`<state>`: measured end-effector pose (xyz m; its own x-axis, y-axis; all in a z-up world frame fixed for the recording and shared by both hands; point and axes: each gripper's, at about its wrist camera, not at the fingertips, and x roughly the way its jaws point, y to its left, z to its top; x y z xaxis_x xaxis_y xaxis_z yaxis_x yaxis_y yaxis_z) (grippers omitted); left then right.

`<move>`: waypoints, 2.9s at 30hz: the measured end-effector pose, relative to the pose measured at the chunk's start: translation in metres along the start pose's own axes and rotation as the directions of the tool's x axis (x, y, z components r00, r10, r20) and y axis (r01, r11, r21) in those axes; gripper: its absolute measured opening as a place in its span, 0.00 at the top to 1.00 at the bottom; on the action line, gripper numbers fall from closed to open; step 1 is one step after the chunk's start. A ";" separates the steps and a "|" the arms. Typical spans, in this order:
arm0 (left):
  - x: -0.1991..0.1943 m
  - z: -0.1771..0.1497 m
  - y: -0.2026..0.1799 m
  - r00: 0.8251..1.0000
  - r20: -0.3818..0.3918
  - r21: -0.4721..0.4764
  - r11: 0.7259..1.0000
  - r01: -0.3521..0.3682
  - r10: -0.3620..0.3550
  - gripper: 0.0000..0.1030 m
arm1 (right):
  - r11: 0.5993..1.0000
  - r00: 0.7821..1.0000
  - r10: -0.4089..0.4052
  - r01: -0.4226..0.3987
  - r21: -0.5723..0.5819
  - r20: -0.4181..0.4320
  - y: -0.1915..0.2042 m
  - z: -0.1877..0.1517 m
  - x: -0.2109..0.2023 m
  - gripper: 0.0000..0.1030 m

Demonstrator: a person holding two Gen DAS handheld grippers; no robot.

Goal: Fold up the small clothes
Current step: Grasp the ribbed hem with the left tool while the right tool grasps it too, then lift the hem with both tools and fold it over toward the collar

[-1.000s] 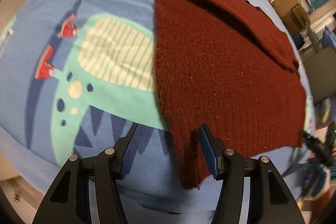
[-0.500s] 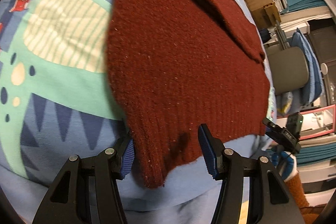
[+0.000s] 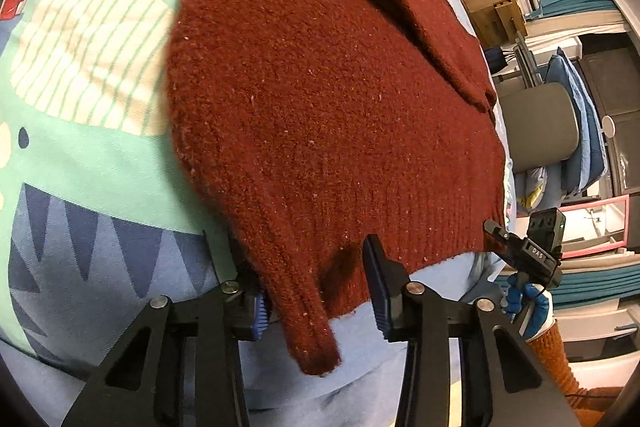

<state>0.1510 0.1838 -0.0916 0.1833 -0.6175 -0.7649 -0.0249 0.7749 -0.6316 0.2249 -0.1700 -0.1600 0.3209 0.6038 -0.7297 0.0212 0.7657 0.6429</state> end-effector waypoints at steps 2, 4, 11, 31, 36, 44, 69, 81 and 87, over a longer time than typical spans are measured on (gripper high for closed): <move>0.001 -0.001 0.000 1.000 -0.001 -0.005 1.000 -0.012 0.012 0.74 | 1.000 1.000 0.016 -0.016 0.022 0.005 -0.003 0.000 -0.001 0.72; 0.003 -0.003 0.000 1.000 -0.002 -0.008 1.000 -0.025 0.025 0.77 | 0.999 1.000 0.023 -0.023 0.033 0.008 -0.005 0.001 -0.001 0.74; 0.005 -0.009 -0.005 0.997 0.029 -0.009 0.998 -0.065 0.065 0.90 | 1.000 1.000 0.002 -0.002 0.016 0.011 -0.002 -0.001 -0.002 0.88; -0.025 -0.002 -0.074 0.976 0.189 0.129 0.982 -0.136 0.110 0.92 | 0.998 0.996 0.053 -0.051 -0.043 0.065 0.028 0.018 -0.020 0.91; -0.051 0.025 -0.106 0.963 0.260 0.177 0.977 -0.118 0.069 0.92 | 0.992 0.986 0.104 -0.092 -0.088 0.131 0.055 0.045 -0.042 0.91; -0.083 0.080 -0.142 0.931 0.362 0.218 0.968 -0.125 0.039 0.92 | 0.986 0.957 0.143 -0.116 -0.121 0.252 0.088 0.105 -0.070 0.91; -0.008 0.235 -0.035 0.915 0.333 -0.080 0.974 -0.214 0.228 0.90 | 1.000 0.970 -0.006 0.012 -0.025 0.243 0.070 0.265 0.033 0.88; -0.007 0.248 0.008 0.935 0.328 -0.226 0.972 -0.062 0.136 0.84 | 0.998 0.978 -0.039 0.030 0.048 0.203 0.047 0.281 0.064 0.74; -0.018 0.251 0.019 0.936 0.336 -0.275 0.961 -0.010 0.106 0.81 | 0.996 0.977 -0.037 0.019 0.088 0.208 0.042 0.286 0.060 0.63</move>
<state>0.3942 0.2431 -0.0583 0.4994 -0.4505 -0.7401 -0.2957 0.7143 -0.6343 0.5159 -0.1646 -0.1100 0.5102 0.5158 -0.6882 0.1106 0.7542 0.6473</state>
